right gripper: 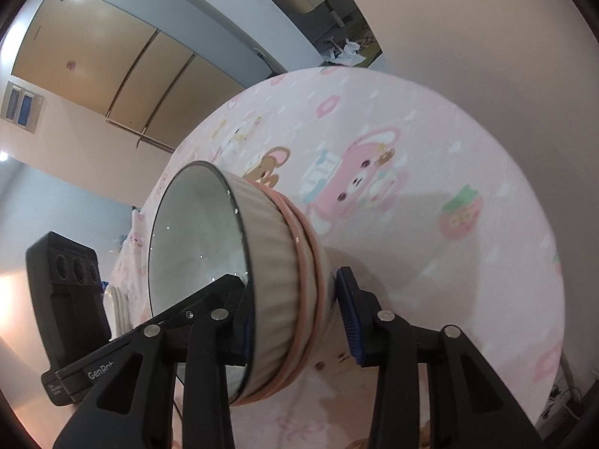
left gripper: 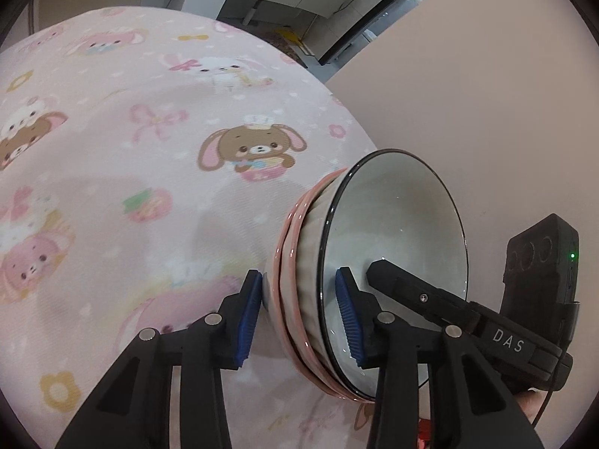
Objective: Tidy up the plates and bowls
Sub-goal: 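Lift the bowl stack with both grippers and carry it over the white plates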
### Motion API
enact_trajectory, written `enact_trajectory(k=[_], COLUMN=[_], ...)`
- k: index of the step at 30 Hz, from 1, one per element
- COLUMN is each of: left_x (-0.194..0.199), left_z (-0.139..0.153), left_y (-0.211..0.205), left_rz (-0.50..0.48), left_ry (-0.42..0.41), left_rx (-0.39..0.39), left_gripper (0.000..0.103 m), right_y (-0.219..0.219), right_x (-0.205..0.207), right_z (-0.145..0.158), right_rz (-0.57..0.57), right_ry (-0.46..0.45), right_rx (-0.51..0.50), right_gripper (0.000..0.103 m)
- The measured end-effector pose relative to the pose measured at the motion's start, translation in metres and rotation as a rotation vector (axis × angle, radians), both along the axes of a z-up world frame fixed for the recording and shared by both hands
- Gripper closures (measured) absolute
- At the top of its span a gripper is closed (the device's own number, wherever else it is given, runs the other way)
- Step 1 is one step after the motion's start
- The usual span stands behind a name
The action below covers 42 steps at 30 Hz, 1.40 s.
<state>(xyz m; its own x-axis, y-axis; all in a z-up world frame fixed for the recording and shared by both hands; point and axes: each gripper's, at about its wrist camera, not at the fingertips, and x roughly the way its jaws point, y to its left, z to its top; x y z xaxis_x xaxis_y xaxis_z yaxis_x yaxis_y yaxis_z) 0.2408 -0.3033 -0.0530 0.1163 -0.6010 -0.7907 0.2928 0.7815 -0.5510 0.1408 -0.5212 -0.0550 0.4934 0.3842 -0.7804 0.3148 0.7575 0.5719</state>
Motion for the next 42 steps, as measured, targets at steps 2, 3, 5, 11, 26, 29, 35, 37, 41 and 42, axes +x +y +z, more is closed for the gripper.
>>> enact_trajectory(k=[2, 3, 5, 11, 26, 29, 35, 37, 41, 42], left_x=[-0.002, -0.005, -0.008, -0.018, -0.042, -0.046, -0.052, -0.053, -0.052, -0.052], left_z=[0.002, 0.004, 0.008, 0.025, 0.046, 0.05, 0.059, 0.059, 0.042, 0.039], left_y=[0.009, 0.015, 0.023, 0.067, 0.219, 0.25, 0.306, 0.32, 0.341, 0.342], left_rz=[0.007, 0.014, 0.022, 0.066, 0.246, 0.274, 0.329, 0.348, 0.356, 0.356], left_ry=[0.005, 0.001, -0.01, -0.005, -0.009, -0.011, -0.044, -0.047, -0.001, 0.006], left_rx=[-0.002, -0.001, 0.004, 0.0, -0.019, -0.017, -0.003, 0.009, 0.028, 0.033], left_gripper=[0.061, 0.061, 0.061, 0.061, 0.061, 0.061, 0.061, 0.061, 0.061, 0.061], right_y=[0.01, 0.017, 0.028, 0.067, 0.212, 0.239, 0.297, 0.314, 0.335, 0.336], right_x=[0.0, 0.0, -0.001, 0.0, 0.017, 0.022, 0.033, 0.034, 0.035, 0.035], right_z=[0.005, 0.008, 0.013, 0.028, 0.051, 0.057, 0.06, 0.06, 0.046, 0.041], right_rz=[0.017, 0.028, 0.046, 0.102, 0.294, 0.33, 0.407, 0.427, 0.458, 0.456], right_ry=[-0.008, -0.014, -0.024, -0.039, -0.06, -0.074, -0.088, -0.087, -0.059, -0.039], right_rx=[-0.022, -0.04, -0.054, -0.041, -0.079, -0.089, -0.097, -0.101, -0.104, -0.094], right_gripper=[0.068, 0.068, 0.068, 0.069, 0.069, 0.069, 0.069, 0.069, 0.069, 0.069])
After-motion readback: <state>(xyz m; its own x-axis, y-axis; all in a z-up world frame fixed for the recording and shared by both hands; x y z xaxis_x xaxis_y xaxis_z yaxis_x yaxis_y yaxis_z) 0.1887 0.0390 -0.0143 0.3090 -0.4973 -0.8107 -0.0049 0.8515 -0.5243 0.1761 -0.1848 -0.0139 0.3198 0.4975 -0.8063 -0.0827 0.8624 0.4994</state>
